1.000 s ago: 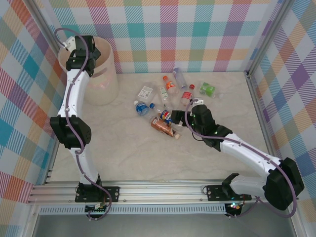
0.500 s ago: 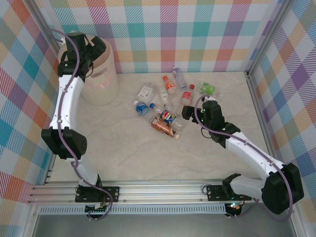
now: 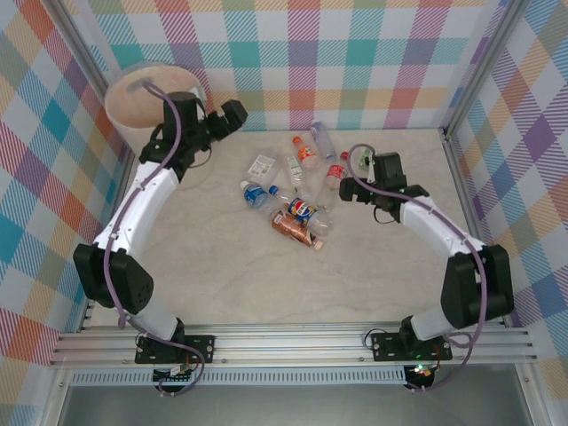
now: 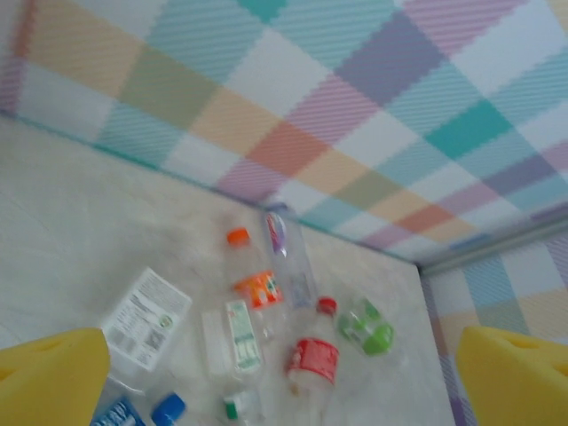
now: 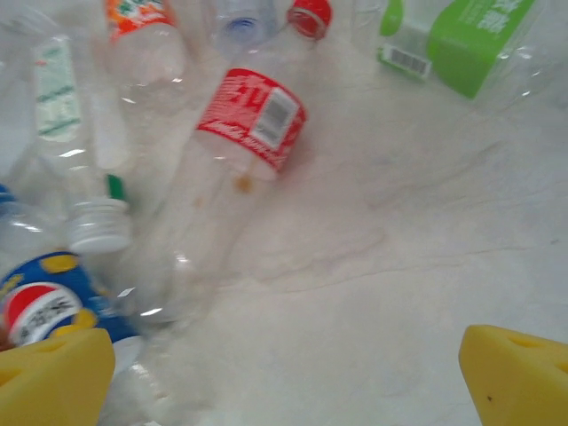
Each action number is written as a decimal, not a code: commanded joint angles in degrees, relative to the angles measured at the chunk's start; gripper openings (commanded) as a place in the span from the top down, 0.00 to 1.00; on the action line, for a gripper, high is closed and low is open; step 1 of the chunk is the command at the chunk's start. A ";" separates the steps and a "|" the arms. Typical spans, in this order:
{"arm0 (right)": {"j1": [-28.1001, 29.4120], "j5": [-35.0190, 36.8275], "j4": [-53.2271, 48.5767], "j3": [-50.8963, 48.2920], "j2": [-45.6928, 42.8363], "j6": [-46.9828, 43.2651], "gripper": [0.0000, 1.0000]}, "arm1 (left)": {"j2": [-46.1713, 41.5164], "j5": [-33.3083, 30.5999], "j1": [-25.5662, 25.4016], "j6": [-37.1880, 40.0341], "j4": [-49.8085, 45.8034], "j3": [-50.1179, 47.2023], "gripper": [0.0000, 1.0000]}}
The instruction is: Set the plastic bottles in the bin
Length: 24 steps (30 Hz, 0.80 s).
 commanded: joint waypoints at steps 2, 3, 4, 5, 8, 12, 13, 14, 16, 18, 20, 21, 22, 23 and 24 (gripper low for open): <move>-6.05 -3.41 -6.57 8.53 6.08 -12.56 0.00 | -4.14 2.54 -2.62 -3.14 5.98 -7.34 0.00; -7.25 -3.52 -7.43 10.30 7.63 -13.66 0.00 | -4.55 3.07 -2.96 -3.35 6.46 -8.84 0.00; -8.46 -4.09 -8.37 12.46 9.29 -15.33 0.00 | -5.06 3.25 -3.29 -3.79 6.57 -10.29 0.00; -9.58 -4.38 -8.69 14.12 10.95 -16.63 0.00 | -5.57 3.30 -3.38 -4.16 6.54 -11.78 0.00; -11.62 -6.01 -8.55 18.61 15.49 -25.43 0.00 | -7.21 1.93 -3.38 -4.48 5.03 -15.30 0.00; -12.55 -5.79 -12.43 26.26 23.20 -35.59 0.00 | -9.25 -0.39 -3.38 -2.79 2.99 -18.66 0.00; -12.75 -5.15 -13.57 28.45 25.41 -37.47 0.00 | -9.56 -1.03 -3.38 -2.24 0.91 -19.04 0.00; -12.84 -4.07 -14.16 30.73 27.53 -38.91 0.00 | -9.87 -1.76 -3.38 -2.00 -0.02 -19.45 0.00; -13.31 -2.66 -14.86 34.83 31.17 -40.49 0.00 | -10.30 -3.37 -3.38 -1.83 -0.85 -20.08 0.00; -13.47 -3.14 -16.16 38.98 34.68 -42.09 0.01 | -10.45 -4.10 -3.38 -1.74 -1.02 -20.62 0.00; -13.55 -2.63 -17.95 43.94 38.93 -44.15 0.01 | -10.26 -4.52 -3.34 -1.62 -1.34 -20.56 0.00; -13.72 -2.13 -19.22 46.71 41.35 -44.80 0.01 | -10.19 -4.69 -3.30 -1.53 -1.65 -20.47 0.00; -13.81 -2.10 -20.81 49.75 43.64 -45.05 0.01 | -10.16 -4.82 -3.31 -1.33 -1.85 -20.38 0.00; -13.91 -2.53 -22.40 52.30 45.38 -45.19 0.01 | -10.12 -5.13 -3.30 -1.13 -2.11 -20.32 0.00; -14.06 -3.18 -24.28 55.08 47.46 -45.38 0.01 | -10.07 -5.52 -3.30 -0.91 -2.42 -20.30 0.00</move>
